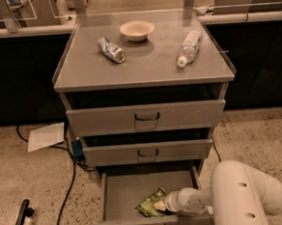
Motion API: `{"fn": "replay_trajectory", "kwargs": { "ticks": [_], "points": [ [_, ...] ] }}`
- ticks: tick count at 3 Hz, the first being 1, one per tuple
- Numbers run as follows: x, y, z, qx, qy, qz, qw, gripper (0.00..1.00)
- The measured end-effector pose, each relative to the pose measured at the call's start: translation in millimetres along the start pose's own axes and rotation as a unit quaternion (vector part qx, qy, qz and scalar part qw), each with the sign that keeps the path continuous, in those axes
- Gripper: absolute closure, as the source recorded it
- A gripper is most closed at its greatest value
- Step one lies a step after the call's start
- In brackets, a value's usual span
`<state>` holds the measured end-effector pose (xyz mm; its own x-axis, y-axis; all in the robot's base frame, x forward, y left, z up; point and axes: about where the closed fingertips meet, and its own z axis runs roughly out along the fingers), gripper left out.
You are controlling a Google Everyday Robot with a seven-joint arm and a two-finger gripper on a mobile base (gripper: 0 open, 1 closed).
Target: Pick green jalapeno chip bag from bottom drawer and place on counter
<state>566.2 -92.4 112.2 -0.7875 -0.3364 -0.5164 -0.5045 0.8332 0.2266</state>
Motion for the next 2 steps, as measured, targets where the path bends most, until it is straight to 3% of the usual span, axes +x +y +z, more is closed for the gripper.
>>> {"fn": "replay_trajectory", "kwargs": {
  "ticks": [2],
  "points": [
    [0.0, 0.0, 0.0, 0.0, 0.0, 0.0, 1.0, 0.89]
  ]
}}
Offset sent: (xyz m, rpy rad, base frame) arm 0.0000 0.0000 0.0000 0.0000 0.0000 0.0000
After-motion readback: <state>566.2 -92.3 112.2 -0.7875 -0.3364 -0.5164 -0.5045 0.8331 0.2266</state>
